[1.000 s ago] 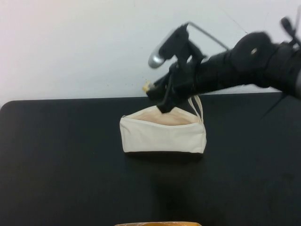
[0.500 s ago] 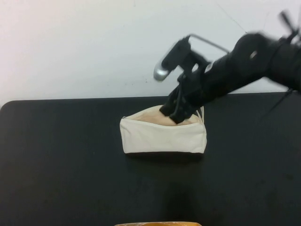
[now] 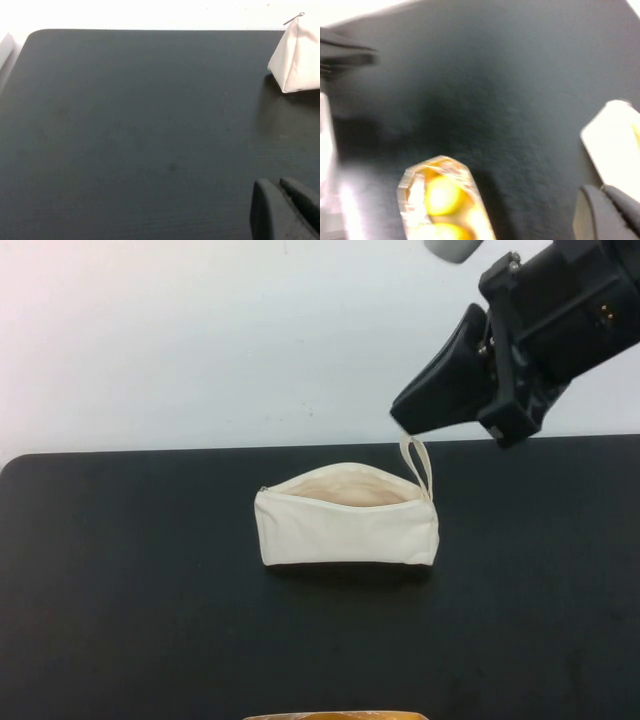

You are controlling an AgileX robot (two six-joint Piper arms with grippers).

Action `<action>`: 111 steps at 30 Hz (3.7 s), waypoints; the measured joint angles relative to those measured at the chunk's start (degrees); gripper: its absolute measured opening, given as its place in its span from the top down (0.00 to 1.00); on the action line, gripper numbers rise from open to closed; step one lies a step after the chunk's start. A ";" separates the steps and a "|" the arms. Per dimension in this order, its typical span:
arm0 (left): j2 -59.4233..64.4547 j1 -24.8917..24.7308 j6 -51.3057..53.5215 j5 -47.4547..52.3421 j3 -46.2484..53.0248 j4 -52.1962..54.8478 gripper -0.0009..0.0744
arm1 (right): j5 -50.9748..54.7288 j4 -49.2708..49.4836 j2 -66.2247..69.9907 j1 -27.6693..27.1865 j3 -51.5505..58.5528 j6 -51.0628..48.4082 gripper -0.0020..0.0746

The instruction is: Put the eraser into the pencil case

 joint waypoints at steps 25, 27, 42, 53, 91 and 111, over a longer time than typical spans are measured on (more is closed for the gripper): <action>0.00 0.00 0.11 0.00 0.00 0.00 0.99 | -40.79 -6.59 -31.99 -5.32 43.07 -1.28 0.97; 0.00 0.00 0.11 0.00 0.00 0.00 0.99 | -40.15 -5.62 -38.55 -9.58 47.77 -1.28 0.97; 0.00 0.00 0.11 0.00 0.00 0.00 0.99 | -37.38 -9.76 -78.74 -29.30 67.68 -1.28 0.97; 0.00 0.00 0.11 0.00 0.00 0.00 0.99 | -36.15 -26.15 -85.30 -31.92 74.03 -1.28 0.97; 0.00 0.00 0.13 0.00 0.00 0.00 0.99 | -58.01 -44.07 -87.15 -30.32 103.00 43.62 0.97; 0.00 0.00 0.13 0.05 0.00 0.00 0.99 | -49.28 -43.45 -87.15 -30.32 103.37 43.65 0.97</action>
